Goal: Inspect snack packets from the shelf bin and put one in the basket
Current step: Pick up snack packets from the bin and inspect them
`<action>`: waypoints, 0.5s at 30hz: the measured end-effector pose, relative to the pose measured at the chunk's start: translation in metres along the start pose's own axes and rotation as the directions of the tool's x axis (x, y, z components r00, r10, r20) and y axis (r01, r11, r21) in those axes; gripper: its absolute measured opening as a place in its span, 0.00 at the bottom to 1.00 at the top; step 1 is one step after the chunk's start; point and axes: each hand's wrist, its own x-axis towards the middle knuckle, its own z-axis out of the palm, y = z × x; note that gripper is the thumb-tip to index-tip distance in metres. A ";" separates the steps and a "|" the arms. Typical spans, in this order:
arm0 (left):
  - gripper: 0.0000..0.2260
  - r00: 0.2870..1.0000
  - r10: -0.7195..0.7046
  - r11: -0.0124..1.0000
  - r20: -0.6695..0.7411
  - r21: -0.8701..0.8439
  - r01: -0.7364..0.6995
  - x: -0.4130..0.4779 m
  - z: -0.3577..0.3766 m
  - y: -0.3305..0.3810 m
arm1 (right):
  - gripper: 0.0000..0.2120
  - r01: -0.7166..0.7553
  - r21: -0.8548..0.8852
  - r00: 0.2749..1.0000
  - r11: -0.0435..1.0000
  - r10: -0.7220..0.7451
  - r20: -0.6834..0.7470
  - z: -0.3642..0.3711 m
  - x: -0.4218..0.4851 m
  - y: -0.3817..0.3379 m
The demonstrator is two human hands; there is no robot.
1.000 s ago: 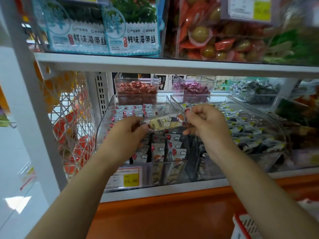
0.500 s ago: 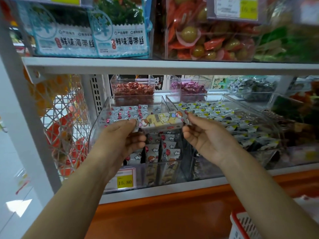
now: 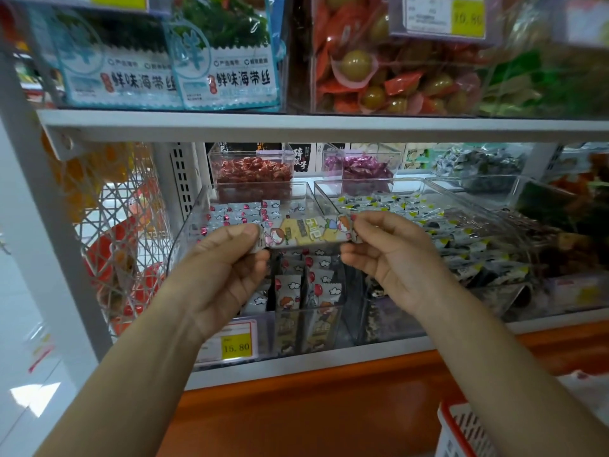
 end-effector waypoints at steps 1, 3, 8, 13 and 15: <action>0.07 1.000 0.020 0.999 0.010 0.039 -0.020 -0.001 0.000 0.000 | 0.05 0.022 -0.028 1.000 0.999 -0.022 0.006 0.000 0.000 0.000; 0.08 0.998 0.036 0.995 0.042 0.089 -0.040 -0.003 0.001 0.000 | 0.06 0.045 -0.059 0.999 0.997 -0.044 0.017 0.001 -0.001 0.001; 0.05 0.994 0.049 0.992 0.093 0.110 -0.060 -0.004 0.002 0.001 | 0.03 0.104 -0.178 0.994 0.979 -0.098 0.042 0.001 0.000 0.004; 0.07 0.982 0.163 0.922 0.096 0.340 -0.186 -0.002 0.000 -0.004 | 0.06 0.164 -0.255 0.986 0.953 -0.146 0.085 0.002 0.000 0.003; 0.10 0.975 0.185 0.885 0.123 0.410 -0.220 -0.004 0.002 -0.003 | 0.07 0.192 -0.290 0.981 0.938 -0.172 0.091 0.002 -0.001 0.003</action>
